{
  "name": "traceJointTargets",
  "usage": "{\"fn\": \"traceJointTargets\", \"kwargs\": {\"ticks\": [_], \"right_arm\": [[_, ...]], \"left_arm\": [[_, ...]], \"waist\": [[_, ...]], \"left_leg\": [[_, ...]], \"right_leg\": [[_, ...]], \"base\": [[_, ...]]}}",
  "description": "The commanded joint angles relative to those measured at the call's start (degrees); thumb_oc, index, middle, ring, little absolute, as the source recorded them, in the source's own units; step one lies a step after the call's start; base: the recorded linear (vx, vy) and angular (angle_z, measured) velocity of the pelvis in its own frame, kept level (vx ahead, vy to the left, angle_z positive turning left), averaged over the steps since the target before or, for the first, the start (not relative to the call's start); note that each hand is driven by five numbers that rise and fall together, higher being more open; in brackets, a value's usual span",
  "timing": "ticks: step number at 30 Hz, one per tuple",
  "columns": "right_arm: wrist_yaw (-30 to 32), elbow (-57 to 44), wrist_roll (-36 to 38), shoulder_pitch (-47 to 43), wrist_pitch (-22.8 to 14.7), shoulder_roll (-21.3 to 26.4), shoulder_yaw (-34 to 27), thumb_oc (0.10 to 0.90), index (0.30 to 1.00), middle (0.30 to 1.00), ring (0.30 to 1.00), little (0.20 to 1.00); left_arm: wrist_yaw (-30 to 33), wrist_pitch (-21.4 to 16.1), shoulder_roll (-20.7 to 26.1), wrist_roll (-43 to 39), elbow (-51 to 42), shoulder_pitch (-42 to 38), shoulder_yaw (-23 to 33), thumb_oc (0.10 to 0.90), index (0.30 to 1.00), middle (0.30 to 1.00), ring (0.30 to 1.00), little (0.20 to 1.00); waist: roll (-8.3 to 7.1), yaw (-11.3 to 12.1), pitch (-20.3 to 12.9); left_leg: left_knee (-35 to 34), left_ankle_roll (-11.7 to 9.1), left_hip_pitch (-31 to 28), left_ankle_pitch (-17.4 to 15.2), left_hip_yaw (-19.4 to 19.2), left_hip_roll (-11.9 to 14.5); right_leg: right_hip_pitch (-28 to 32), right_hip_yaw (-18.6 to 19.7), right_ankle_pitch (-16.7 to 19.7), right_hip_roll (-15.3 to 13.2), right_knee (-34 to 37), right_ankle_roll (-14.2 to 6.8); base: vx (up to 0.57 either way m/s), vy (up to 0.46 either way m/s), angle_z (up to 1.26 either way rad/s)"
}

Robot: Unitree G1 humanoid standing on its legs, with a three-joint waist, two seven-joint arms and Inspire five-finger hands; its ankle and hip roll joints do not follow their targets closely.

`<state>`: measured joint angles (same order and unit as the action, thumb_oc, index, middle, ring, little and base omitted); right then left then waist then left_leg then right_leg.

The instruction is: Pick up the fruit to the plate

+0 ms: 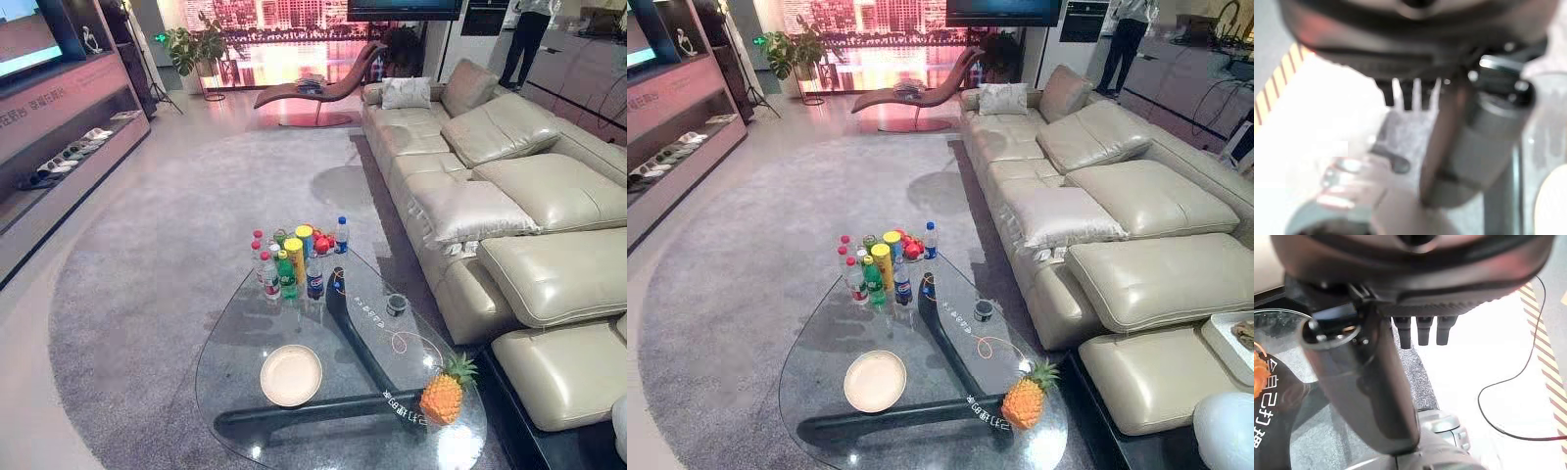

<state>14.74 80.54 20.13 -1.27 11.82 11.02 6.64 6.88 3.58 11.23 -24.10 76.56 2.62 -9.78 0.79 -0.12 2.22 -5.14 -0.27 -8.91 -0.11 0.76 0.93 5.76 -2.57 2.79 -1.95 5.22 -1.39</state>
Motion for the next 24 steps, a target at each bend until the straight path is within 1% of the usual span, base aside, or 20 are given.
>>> {"fn": "traceJointTargets", "kwargs": {"ticks": [1, 7, 15, 20, 22, 24], "right_arm": [[1.6, 3.92, -2.26, -2.04, -0.26, 0.68, -0.42, 0.8, 0.9, 0.9, 0.9, 0.9], [1.61, 3.87, -1.73, -2.2, -0.08, 0.62, -0.24, 0.8, 0.9, 0.9, 0.9, 0.9], [1.39, 3.99, -1.87, -2.34, -0.07, 0.82, -0.27, 0.8, 0.9, 0.9, 0.9, 0.9], [2.3, 3.91, -1.98, -2.37, -0.06, 0.92, -0.26, 0.8, 0.9, 0.9, 0.9, 0.9], [2.77, 3.88, -2.03, -2.28, -0.22, 0.97, -0.28, 0.8, 0.9, 0.9, 0.9, 0.9], [4.39, 3.87, -2.04, -2.15, -1.52, 1.0, -0.43, 0.8, 0.9, 0.9, 0.9, 0.9]], "left_arm": [[-0.96, 0.25, -1.74, 1.18, 3.79, -3.25, 0.65, 0.8, 0.9, 0.9, 0.9, 0.9], [-0.92, -0.84, -1.8, 2.04, 3.59, -3.03, 0.74, 0.8, 0.9, 0.9, 0.9, 0.9], [-0.93, -1.24, -1.43, 2.46, 3.79, -2.97, 0.91, 0.8, 0.9, 0.9, 0.9, 0.9], [-0.71, -1.09, -1.32, 2.55, 3.89, -3.45, 1.0, 0.8, 0.9, 0.9, 0.9, 0.9], [-0.62, -1.06, -1.29, 2.56, 3.83, -3.36, 0.96, 0.8, 0.9, 0.9, 0.9, 0.9], [-0.22, -1.14, -1.38, 2.64, 3.82, -3.17, 1.09, 0.8, 0.9, 0.9, 0.9, 0.9]], "waist": [[-1.11, 0.6, 1.57], [-1.26, 0.89, 1.75], [-1.45, 0.97, 1.89], [-1.52, 0.85, 2.0], [-1.53, 0.84, 2.07], [-1.57, 0.83, 2.13]], "left_leg": [[0.38, 0.4, 1.55, -0.29, -0.56, -1.72], [0.43, 0.35, 1.65, -0.24, -0.43, -1.65], [0.48, 0.35, 1.74, -0.2, -0.45, -1.61], [0.58, 0.32, 1.82, -0.19, -0.47, -1.57], [0.63, 0.3, 1.79, -0.21, -0.49, -1.55], [0.69, 0.27, 1.78, -0.25, -0.52, -1.51]], "right_leg": [[0.8, -1.77, 0.14, -1.37, -0.84, -2.23], [0.83, -1.9, 0.11, -1.39, -0.83, -2.2], [0.71, -1.82, 0.17, -1.3, -0.91, -2.19], [0.65, -1.68, 0.18, -1.27, -0.93, -2.17], [0.69, -1.64, 0.2, -1.25, -0.92, -2.18], [0.69, -1.52, 0.24, -1.25, -0.88, -2.23]], "base": [[0.27, 0.097, 0.04], [0.0, 0.0, 0.0], [0.0, 0.0, 0.0], [0.0, 0.0, 0.0], [0.0, 0.0, 0.0], [0.02, 0.006, 0.0]]}}
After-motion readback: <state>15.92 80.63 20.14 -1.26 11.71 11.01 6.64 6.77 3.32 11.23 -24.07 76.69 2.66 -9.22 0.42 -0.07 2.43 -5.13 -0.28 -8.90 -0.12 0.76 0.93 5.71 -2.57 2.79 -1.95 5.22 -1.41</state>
